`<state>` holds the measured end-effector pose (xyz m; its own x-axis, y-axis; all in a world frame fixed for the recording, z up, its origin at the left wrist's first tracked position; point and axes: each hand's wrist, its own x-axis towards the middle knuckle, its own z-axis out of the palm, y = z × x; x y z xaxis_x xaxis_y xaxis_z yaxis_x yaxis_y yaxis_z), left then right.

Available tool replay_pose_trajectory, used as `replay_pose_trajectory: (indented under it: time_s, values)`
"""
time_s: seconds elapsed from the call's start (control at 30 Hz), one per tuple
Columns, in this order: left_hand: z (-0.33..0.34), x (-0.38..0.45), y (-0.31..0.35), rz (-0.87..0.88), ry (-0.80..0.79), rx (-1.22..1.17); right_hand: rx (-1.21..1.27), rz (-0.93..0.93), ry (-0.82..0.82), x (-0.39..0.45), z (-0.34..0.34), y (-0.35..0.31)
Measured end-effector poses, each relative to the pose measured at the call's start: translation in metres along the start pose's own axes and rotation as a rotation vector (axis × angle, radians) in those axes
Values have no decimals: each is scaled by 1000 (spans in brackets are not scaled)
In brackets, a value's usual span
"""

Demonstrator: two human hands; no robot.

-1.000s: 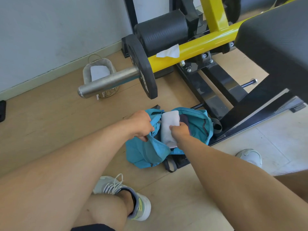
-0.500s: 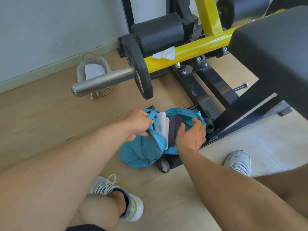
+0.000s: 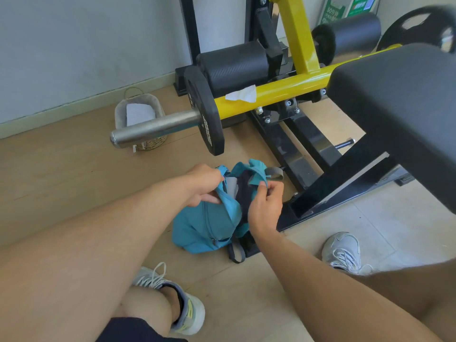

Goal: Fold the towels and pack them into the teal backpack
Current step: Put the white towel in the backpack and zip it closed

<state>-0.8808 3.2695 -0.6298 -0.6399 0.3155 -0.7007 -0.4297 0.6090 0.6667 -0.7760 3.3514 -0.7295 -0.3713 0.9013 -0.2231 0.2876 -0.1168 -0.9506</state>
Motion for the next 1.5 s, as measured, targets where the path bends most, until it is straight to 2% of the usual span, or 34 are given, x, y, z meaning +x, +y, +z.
replay_pose_trajectory:
  time_s: [0.1, 0.2, 0.37, 0.47, 0.63, 0.73, 0.8, 0.83, 0.9, 0.97, 1.0, 1.23, 1.33, 1.5]
  values:
    - [-1, -13, 7, 60, 31, -27, 63, -226, -213, -36, 10, -39]
    - [-14, -25, 14, 111, 144, -88, 3, -333, -415, -50, 12, -66]
    - [-42, -48, 22, 214, 324, -140, -333, -509, -697, -48, 7, -97]
    - [-55, -60, 30, 293, 383, -267, -388, -641, -681, -49, 10, -118]
    - [-65, -87, 45, 449, 300, -443, -283, -605, -598, -38, 3, -176]
    - [-86, -91, 53, 559, 433, -349, -170, -643, -572, -23, -15, -209]
    - [-99, -80, 49, 539, 484, -253, -86, -628, -562, -15, -30, -225]
    - [-101, -73, 44, 473, 454, -165, -41, -621, -558, -14, -35, -231]
    - [-96, -63, 29, 283, 270, 14, 40, -606, -557, -12, -42, -239]
    - [-85, -60, 18, 167, 45, 63, 83, -595, -582, -11, -47, -238]
    - [-80, -60, 17, 153, -9, 54, 90, -602, -609, -11, -50, -236]
    - [-52, -35, 8, 211, -94, 241, 58, -556, -858, 16, -88, -236]
    - [-38, -24, 7, 290, -75, 288, 32, -521, -940, 30, -101, -240]
    - [-28, -17, 8, 347, -53, 425, -31, -595, -979, 37, -112, -236]
